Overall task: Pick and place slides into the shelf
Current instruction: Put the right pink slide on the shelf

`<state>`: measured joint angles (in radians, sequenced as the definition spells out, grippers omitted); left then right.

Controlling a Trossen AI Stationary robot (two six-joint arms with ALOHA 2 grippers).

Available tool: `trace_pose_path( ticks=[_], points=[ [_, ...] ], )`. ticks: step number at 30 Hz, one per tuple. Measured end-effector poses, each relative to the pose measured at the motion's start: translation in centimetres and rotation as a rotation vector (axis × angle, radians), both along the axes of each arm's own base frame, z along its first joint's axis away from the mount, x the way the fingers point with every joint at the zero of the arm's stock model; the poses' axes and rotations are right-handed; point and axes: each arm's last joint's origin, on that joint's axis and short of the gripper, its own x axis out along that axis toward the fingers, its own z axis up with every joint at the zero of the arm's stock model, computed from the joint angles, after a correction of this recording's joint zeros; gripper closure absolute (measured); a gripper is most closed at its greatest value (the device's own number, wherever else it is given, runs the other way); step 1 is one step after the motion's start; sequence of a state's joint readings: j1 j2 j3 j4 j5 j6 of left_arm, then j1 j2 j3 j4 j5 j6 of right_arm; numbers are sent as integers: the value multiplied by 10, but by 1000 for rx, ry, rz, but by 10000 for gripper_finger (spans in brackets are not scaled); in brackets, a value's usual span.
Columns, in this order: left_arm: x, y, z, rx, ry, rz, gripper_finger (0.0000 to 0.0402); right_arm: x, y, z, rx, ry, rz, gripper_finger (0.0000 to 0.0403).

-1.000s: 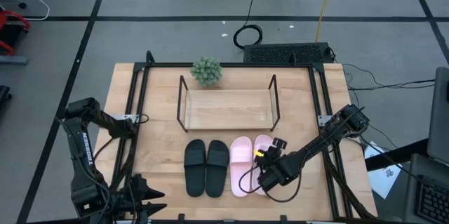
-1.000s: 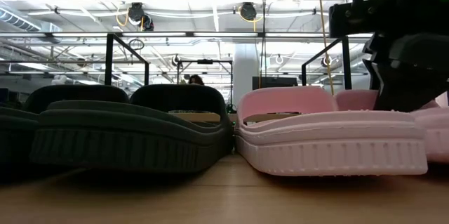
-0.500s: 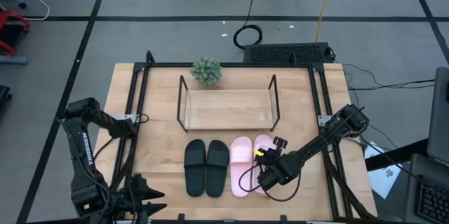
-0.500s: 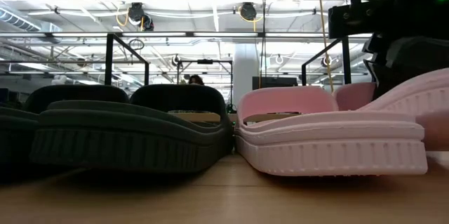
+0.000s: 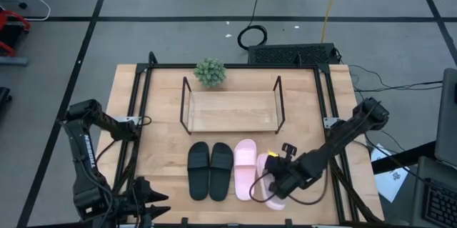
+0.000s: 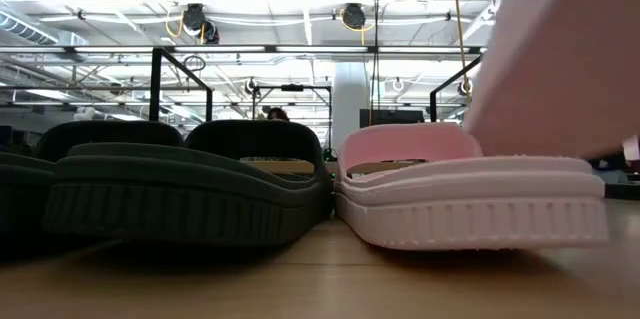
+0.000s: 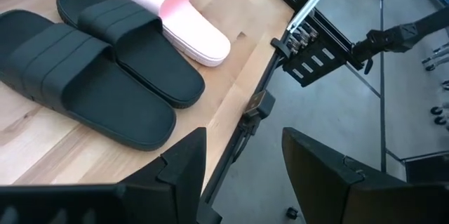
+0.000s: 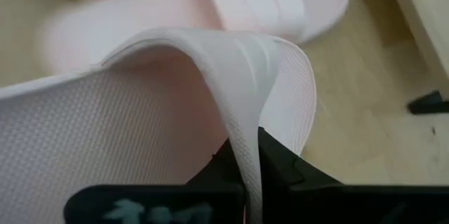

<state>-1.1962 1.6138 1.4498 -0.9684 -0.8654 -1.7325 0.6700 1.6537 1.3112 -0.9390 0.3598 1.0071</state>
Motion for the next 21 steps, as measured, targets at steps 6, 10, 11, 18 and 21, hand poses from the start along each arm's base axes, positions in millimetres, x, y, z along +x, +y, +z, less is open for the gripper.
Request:
trace_pose_path(
  ticks=[6,10,11,18,21],
  points=[
    [6,3,0,25,2,2,213,-1,5,55,-50,-110,29,402],
    [9,4,0,42,3,-1,213,7,-12,91,-221,-187,48,402],
    [9,5,0,43,4,1,213,11,-19,97,-267,-187,62,402],
    [10,6,-1,78,11,-12,213,35,-91,93,-454,53,94,402],
    [9,8,-1,101,22,-13,213,42,-120,83,-483,127,60,402]
  ],
)
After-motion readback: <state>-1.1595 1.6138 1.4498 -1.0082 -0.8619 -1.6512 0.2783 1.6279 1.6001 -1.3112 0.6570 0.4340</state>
